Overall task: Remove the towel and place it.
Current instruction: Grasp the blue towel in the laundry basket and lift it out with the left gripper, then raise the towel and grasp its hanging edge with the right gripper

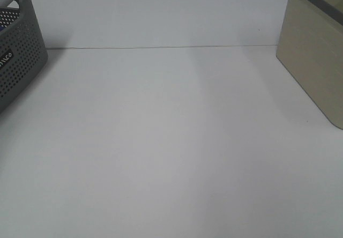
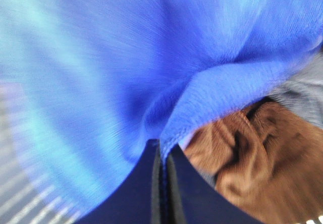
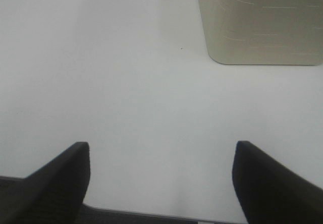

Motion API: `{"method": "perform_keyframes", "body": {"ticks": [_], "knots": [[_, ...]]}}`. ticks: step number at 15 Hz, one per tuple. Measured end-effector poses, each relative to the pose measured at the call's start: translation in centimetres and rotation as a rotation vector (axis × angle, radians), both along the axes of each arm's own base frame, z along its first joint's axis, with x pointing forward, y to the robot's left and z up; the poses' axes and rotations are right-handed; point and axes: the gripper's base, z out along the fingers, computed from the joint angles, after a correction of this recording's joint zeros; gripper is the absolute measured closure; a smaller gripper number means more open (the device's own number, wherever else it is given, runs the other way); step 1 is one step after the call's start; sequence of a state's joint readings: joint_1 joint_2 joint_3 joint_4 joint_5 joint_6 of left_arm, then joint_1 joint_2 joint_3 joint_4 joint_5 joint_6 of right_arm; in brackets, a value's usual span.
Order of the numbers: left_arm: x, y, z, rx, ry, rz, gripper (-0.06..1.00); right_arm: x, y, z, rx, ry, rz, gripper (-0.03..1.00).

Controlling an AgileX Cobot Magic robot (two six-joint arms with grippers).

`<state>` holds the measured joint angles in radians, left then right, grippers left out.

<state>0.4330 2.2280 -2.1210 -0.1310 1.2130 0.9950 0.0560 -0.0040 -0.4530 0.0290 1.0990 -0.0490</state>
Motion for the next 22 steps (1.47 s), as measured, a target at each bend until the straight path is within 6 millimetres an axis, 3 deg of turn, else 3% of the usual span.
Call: {"method": "perform_keyframes", "body": {"ticks": [3,4,8,14,18,19,20,22], "knots": [[-1.0,-1.9,5.0,0.04,-0.096,-0.023,0.94,0.0,0.0,0.0,0.0,0.0,0.0,0.2],[-1.6,-3.2,7.5,0.06,-0.145,-0.046,0.94,0.0,0.0,0.0,0.0,0.0,0.0,0.2],[-4.1,-7.7,14.2,0.122,-0.284,-0.12,0.94,0.0,0.0,0.0,0.0,0.0,0.0,0.2],[-12.5,-15.8,25.3,0.199,-0.574,-0.262,0.94,0.0,0.0,0.0,0.0,0.0,0.0,0.2],[-17.2,-19.5,28.9,0.186,-0.704,-0.356,0.94,0.0,0.0,0.0,0.0,0.0,0.0,0.2],[-18.0,-20.6,29.4,0.163,-0.724,-0.379,0.94,0.0,0.0,0.0,0.0,0.0,0.0,0.2],[-18.4,-23.0,29.5,0.114,-0.737,-0.446,0.94,0.0,0.0,0.0,0.0,0.0,0.0,0.2],[-18.4,-24.8,29.3,0.087,-0.734,-0.511,0.94,0.0,0.0,0.0,0.001,-0.001,0.0,0.2]]}}
